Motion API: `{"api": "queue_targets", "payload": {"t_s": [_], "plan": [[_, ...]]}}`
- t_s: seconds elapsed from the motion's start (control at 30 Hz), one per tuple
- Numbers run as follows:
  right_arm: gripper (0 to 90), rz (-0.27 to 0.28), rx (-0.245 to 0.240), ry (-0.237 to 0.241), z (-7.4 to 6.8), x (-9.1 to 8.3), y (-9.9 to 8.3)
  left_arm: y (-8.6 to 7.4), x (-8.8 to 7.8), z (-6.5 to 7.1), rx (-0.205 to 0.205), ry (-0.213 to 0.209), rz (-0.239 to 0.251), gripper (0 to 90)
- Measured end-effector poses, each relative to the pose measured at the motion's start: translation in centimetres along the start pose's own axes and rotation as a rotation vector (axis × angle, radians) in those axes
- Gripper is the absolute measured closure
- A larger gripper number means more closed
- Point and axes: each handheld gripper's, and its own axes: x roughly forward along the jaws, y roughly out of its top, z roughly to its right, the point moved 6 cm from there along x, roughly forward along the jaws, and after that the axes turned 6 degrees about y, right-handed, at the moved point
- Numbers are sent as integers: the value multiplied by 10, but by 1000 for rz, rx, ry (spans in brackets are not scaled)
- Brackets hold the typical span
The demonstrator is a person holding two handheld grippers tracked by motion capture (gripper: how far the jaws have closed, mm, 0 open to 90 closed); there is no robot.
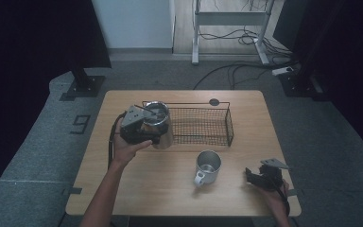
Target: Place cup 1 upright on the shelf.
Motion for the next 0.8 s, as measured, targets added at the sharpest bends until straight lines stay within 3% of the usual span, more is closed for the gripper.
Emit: {"api": "queue_targets", "payload": {"t_s": [0.8], "plan": [[194, 1, 0, -3, 1, -2, -2, 6, 28, -17, -35, 10, -19, 44]]}}
